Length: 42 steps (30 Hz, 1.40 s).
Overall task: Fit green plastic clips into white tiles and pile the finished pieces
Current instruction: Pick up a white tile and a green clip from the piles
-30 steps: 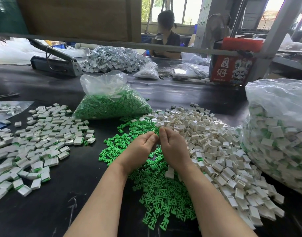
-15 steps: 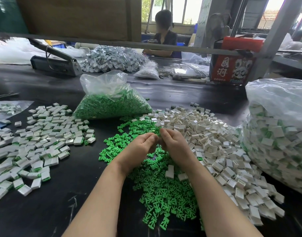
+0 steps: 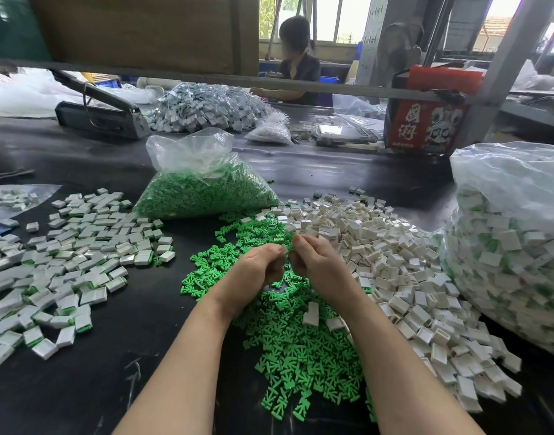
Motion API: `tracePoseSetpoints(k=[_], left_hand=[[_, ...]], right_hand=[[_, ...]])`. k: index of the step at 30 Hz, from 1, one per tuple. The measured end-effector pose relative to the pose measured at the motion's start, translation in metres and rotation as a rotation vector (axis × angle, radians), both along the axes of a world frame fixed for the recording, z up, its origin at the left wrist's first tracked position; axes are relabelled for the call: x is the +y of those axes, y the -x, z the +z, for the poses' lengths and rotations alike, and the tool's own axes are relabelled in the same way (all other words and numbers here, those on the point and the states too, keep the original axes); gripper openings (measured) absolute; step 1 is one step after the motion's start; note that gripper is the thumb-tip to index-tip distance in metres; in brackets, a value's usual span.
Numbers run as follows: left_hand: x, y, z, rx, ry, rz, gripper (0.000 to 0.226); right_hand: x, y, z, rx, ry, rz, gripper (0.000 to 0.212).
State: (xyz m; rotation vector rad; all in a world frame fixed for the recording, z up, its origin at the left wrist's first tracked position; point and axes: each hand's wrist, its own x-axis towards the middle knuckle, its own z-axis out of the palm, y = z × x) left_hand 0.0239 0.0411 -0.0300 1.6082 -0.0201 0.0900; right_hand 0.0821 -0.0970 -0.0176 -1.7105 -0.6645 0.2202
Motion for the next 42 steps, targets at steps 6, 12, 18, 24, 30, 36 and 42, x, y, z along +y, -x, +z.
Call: tracePoseSetpoints(k=[6,12,18,24,30,36,42], left_hand=[[0.001,-0.001,0.001,-0.042,-0.05,-0.012,0.029],[0.005,-0.004,-0.003,-0.032,0.005,-0.053,0.023],[0.007,-0.003,-0.002,-0.04,-0.006,-0.075,0.033],[0.004,0.0,0.002,-0.047,0.01,-0.085,0.038],[0.004,0.0,0.0,-0.011,0.022,-0.08,0.035],[-0.001,-0.002,0.0,0.021,0.119,0.021,0.042],[-0.013,-0.009,-0.002,-0.034,0.171,0.114,0.038]], right_hand=[[-0.002,0.001,0.002,0.078,-0.048,0.048,0.04],[-0.005,0.002,0.006,0.093,-0.032,0.06,0.036],[-0.007,0.005,0.009,0.062,-0.016,0.053,0.038],[-0.003,0.007,0.009,0.023,-0.019,-0.008,0.04],[-0.001,0.007,0.004,0.013,-0.046,-0.058,0.039],[0.001,0.007,0.004,-0.043,-0.062,-0.095,0.036],[0.007,0.008,0.0,-0.03,-0.12,-0.115,0.038]])
